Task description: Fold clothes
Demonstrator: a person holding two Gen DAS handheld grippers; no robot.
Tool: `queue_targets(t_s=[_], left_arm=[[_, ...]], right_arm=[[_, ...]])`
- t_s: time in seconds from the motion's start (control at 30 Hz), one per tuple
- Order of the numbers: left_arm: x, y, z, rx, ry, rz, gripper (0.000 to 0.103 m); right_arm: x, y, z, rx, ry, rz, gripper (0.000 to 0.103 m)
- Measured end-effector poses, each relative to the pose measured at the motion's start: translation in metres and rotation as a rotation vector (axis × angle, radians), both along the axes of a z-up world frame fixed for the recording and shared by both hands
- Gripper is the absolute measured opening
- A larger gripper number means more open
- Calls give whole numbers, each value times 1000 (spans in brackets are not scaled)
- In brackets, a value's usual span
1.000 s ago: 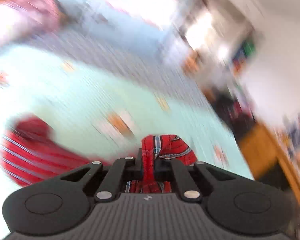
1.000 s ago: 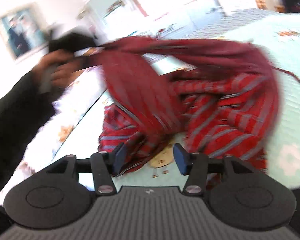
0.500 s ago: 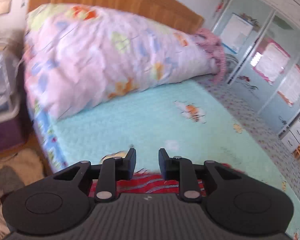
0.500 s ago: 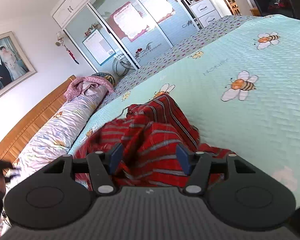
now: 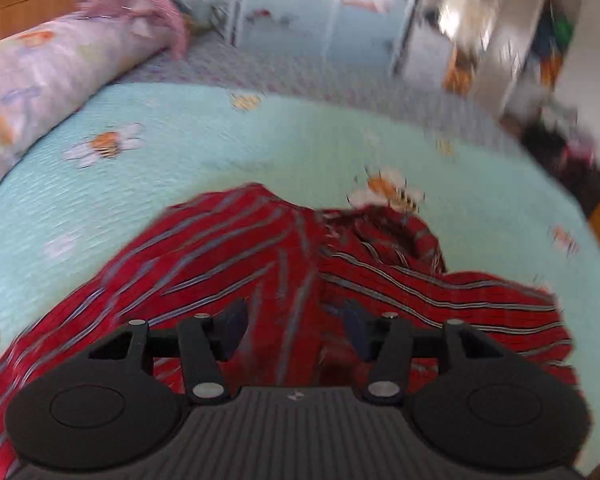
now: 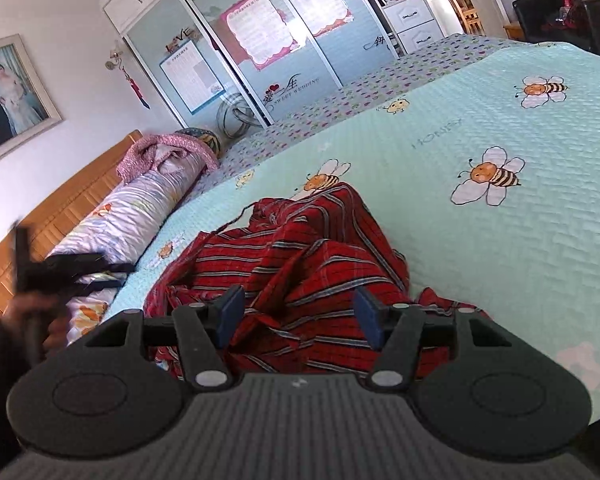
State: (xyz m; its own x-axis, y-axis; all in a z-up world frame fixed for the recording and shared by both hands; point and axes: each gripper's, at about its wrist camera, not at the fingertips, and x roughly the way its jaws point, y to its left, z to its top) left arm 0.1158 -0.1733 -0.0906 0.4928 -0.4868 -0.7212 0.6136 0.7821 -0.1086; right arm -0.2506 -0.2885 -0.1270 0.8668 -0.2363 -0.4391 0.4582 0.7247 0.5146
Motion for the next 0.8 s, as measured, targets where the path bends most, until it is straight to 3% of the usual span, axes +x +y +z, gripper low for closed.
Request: queue_targets(t_s=[0.17,0.2,0.23,0.27,0.3,0.37,0.47,0.57,0.63,0.7,0.8], left_arm=[[41,-59,-44,227,-13,21,55],[48,-65,-55,280,7,18,51],[52,-66,-65,313,31,19,43],[54,-67,-75,337,53,24,22],[55,-61,-78,321,62,38,10],[53,-41,-76,251,53,87,3],[37,2,-48,135,-50,192,3],[13,60,-8,9,-179,311,3],[0,112,9,-72,-218,399,3],[-11,158,9,-118,-219,470,3],[-27,199,-8,-123,-166,499,4]], right_arm=[[-10,-15,-7,19,-7,-46,63],[-12,-18,-10,25,-2,-56,64],[-14,-21,-14,31,3,-66,64],[-15,-23,-16,33,11,-76,63],[-17,-26,-18,34,20,-86,64],[-22,-29,-20,26,24,-102,64],[-25,-34,-19,19,23,-109,64],[-26,-35,-10,-12,7,-111,64],[-23,-36,-1,-28,-19,-102,64],[-15,-36,7,-48,-41,-82,65],[8,-36,23,-93,-66,-28,69]])
